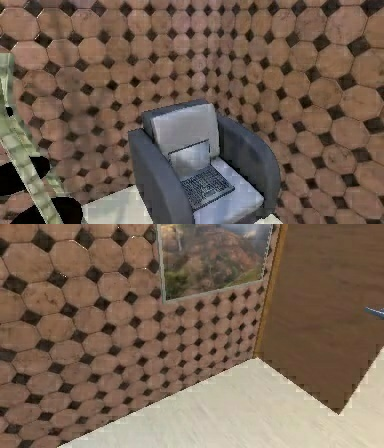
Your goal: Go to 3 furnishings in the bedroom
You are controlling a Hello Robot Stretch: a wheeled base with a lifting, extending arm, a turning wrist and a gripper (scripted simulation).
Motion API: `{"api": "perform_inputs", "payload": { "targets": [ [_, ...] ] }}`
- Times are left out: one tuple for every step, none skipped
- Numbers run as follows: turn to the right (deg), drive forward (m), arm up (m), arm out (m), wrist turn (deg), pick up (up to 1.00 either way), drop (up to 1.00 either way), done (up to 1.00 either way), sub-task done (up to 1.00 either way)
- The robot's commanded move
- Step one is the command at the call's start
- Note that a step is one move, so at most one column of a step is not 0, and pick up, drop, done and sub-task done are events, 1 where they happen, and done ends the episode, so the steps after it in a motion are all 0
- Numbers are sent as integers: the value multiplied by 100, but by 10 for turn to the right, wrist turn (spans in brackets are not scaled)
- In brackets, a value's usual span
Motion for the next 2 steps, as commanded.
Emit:
{"api": "perform_inputs", "payload": {
  "targets": [
    [0,0,0,0,0,0,0,0,100],
    [-300,0,0,0,0,0,0,0,0]
  ]
}}
